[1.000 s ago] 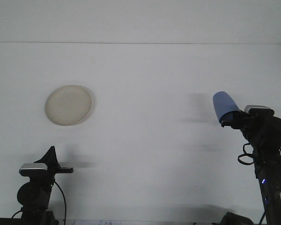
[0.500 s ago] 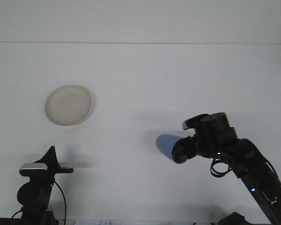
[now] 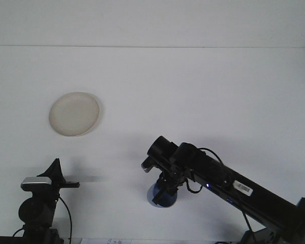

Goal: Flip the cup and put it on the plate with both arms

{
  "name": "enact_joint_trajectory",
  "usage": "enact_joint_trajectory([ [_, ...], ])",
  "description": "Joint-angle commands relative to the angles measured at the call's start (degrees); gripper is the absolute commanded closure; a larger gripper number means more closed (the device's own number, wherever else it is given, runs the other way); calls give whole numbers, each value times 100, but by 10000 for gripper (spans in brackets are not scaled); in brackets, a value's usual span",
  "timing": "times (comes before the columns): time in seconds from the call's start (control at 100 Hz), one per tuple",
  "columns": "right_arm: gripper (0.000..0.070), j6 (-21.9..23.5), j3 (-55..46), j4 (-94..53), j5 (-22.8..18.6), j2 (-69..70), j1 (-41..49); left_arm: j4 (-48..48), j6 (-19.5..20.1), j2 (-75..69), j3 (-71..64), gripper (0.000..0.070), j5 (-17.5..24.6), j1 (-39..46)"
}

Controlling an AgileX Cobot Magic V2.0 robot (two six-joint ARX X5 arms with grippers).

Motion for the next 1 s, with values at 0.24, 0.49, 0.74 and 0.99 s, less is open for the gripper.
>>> enact_joint_trajectory([
  [0.24,700,-385,330,-372,149,741,267,57,31,-9,-107,685,-2,7],
  [0.49,319,-387,354,-380,146,785,284,57,31,-9,-107,685,-2,7],
  [0.74,299,-490,409,-125,511,-42,219,57,31,-9,-107,685,-2,7],
  [0.99,300,-457,153,754,772,-2253,127,57,31,-9,-107,685,-2,7],
])
